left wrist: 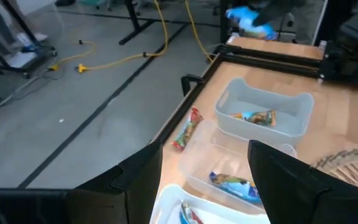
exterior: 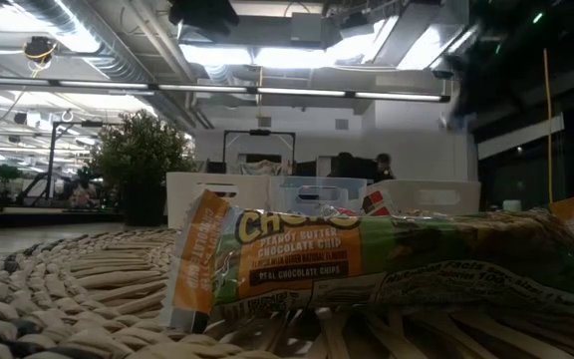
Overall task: Pick and place Granola Bars by type
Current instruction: Put the blue granola bar into the transparent bin
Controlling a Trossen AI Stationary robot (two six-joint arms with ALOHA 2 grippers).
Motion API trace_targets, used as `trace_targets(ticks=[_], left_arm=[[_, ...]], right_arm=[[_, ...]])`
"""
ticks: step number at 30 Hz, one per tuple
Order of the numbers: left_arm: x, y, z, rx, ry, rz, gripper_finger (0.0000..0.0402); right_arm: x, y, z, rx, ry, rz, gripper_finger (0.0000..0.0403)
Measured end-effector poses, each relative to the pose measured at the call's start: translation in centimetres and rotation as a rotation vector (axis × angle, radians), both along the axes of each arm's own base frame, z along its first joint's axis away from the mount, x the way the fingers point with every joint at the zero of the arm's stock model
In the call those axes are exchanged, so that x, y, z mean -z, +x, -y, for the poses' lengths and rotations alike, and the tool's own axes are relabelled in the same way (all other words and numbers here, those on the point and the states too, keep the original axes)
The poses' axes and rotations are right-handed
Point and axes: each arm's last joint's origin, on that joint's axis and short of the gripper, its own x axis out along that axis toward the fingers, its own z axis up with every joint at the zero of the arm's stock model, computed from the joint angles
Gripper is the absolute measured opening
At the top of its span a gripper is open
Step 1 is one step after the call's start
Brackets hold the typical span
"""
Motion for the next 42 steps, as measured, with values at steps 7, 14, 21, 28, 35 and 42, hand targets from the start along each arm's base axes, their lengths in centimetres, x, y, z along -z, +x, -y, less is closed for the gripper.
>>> trace_targets(ticks=[7, 14, 21, 28, 35, 42], left_arm=[[-0.5, 0.1, 0.0, 0.002, 0.033, 0.035, 0.0228], [-0.6, 0.0, -0.2, -0.047, 0.052, 0.036, 0.0228], [-0.7, 0.0, -0.2, -0.08, 0.033, 0.073, 0.0228], [-1.6, 0.5, -0.1, 0.025, 0.018, 0.184, 0.0228], [-3.2, 1.0, 0.3, 0.18, 0.002, 0.37, 0.0228], [-4.7, 1.2, 0.7, 0.303, 0.006, 0.527, 0.0228]], right_arm=[[-4.8, -1.5, -3.8, -0.36, -0.354, 0.288, 0.0014], [-5.9, -2.4, -5.9, -0.68, -0.551, 0.301, 0.0029], [-7.0, -2.2, -6.5, -0.867, -0.706, 0.363, 0.0014], [-10.6, -0.1, -5.4, -0.993, -0.869, 0.414, 0.0031], [-13.5, 6.6, -2.9, -1.205, -0.982, 0.343, 0.0017], [-13.4, 11.6, -1.9, -1.316, -1.04, 0.302, 0.0035]])
